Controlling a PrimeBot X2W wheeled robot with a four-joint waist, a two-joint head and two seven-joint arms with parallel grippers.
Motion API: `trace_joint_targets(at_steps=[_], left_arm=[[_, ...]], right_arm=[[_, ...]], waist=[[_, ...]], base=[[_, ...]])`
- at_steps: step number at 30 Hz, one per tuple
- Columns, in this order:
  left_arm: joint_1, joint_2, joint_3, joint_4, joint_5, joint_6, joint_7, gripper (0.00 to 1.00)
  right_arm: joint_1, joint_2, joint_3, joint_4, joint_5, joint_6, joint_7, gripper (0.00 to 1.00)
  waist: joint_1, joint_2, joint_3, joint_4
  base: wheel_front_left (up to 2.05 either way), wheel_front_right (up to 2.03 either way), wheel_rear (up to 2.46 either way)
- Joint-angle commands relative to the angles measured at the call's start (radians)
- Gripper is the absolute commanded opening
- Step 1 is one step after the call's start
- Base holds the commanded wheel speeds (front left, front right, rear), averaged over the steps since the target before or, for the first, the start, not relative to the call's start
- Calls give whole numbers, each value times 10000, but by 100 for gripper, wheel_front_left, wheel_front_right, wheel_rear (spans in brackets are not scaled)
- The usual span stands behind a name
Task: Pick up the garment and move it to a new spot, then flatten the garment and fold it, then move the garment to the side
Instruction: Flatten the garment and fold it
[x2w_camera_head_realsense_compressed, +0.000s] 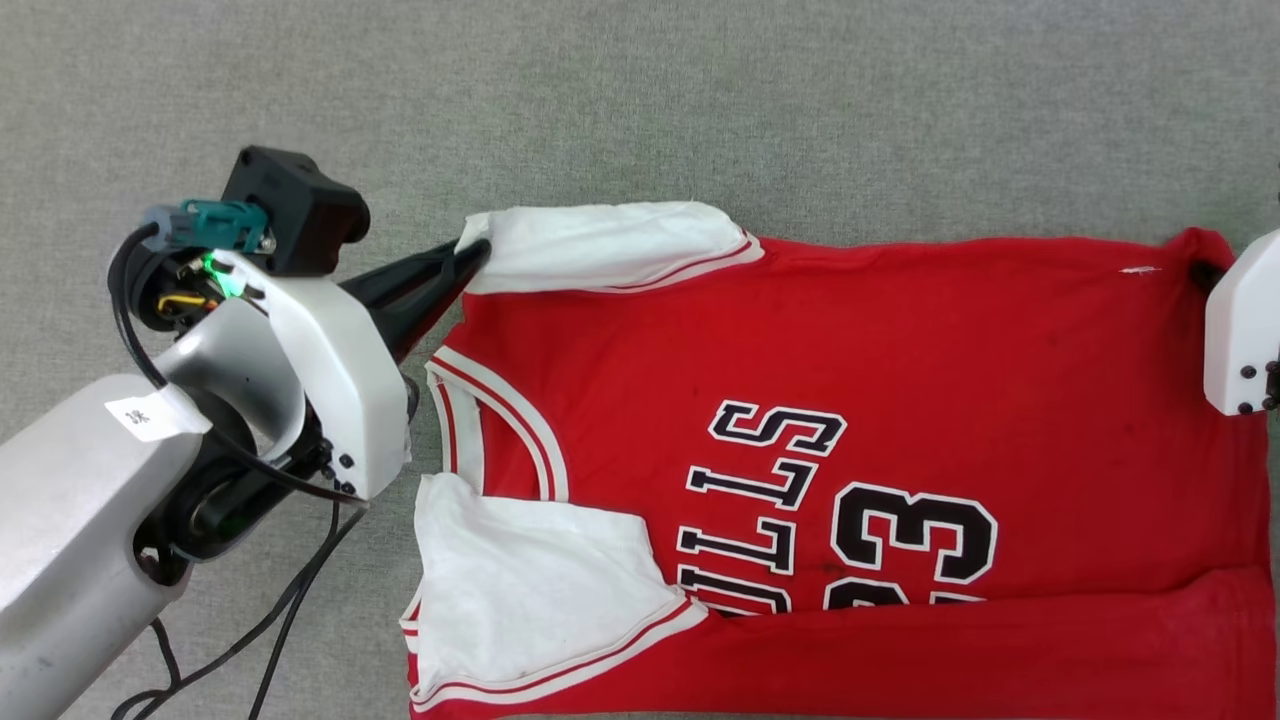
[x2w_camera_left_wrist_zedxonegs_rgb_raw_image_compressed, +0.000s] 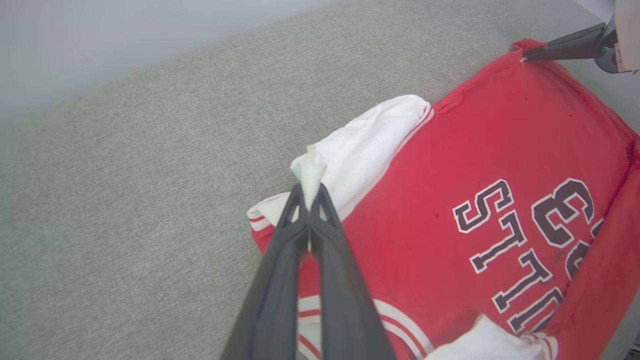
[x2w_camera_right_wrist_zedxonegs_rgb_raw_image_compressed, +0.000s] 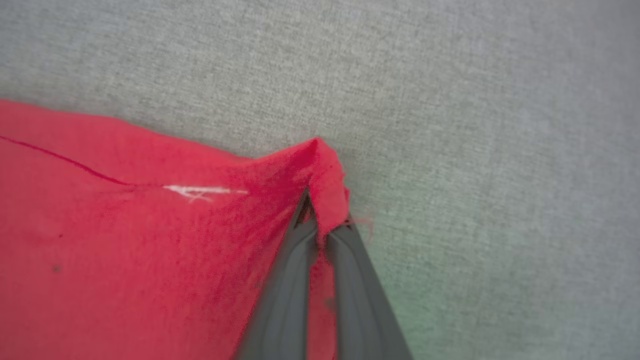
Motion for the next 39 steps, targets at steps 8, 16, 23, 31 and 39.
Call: trace_joint_targets(at_steps=[8,16,23,31,39], left_arm=[[843,-23,154,443,-326,262,-752,0],[1852,121,44,217,-619,587,-1156,0],[2811,288,-50,-147,-917,910,-1494,0],[4142,517,-363,-495,-1324,1245,-1761,0],[5247,277,-735,-371,-1815,1362,-1994,0]], right_arm=[[296,450,-670,506,674,-21,-1335,0],[1497,541,-816,4,1660,-19,-2260,0],[2817,149,-681,-145,2449,-19,-2545,0],[4330,-116,-511,-685,3610,-16,-2559,0],[5544,-479,-165,-1311,4312,-16,-2424,0]], waist=[[0,0,-942,-105],[0,0,-1880,-94],[0,0,-2517,11],[0,0,-3022,94],[0,0,-3278,70]], base=[[0,0,0],[0,0,0],[0,0,0],[0,0,0],[0,0,0]])
